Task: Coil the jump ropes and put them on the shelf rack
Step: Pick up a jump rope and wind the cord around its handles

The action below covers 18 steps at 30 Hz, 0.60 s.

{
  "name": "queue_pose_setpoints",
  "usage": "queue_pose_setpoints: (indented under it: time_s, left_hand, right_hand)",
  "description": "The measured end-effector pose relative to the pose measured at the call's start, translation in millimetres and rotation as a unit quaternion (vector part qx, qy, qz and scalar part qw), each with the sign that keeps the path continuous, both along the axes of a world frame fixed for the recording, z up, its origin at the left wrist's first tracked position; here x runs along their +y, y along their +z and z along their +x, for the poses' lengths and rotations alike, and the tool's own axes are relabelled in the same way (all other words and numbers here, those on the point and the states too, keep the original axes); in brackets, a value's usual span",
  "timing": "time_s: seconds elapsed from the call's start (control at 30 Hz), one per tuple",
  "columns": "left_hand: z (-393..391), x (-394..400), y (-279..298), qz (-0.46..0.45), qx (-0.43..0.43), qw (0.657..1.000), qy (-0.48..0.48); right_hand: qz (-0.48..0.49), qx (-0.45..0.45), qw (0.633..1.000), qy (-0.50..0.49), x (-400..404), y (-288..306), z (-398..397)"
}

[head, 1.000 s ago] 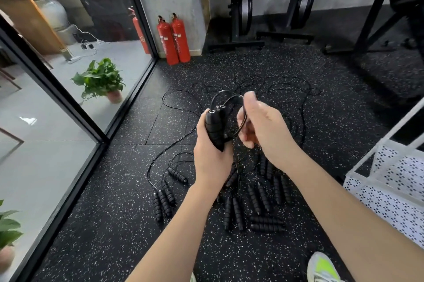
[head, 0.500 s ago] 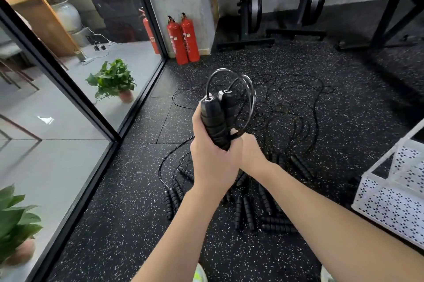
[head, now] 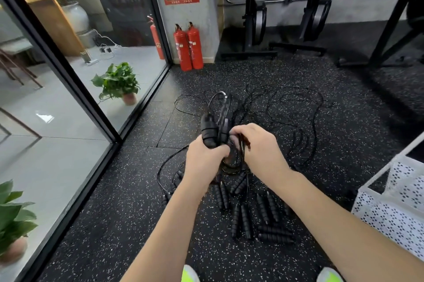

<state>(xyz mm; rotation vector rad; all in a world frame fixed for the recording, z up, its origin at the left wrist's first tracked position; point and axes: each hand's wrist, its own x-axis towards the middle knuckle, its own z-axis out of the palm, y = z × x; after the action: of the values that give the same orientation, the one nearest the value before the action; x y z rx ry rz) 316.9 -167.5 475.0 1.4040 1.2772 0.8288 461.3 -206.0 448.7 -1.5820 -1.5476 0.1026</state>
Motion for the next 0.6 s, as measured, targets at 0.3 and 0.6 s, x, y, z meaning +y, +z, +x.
queue_pose_setpoints:
  time_s: [0.3,0.6]
  left_hand:
    - [-7,-8,1,-0.107,-0.211,0.967,-0.090]
    - [-12,-5,-1,-0.131,-0.215,0.961,-0.115]
  right_hand:
    - [-0.012,-0.061,0.998,-0.007,-8,22,-12]
    - [-0.025,0.030,0.999,0.020,-11,14,-13]
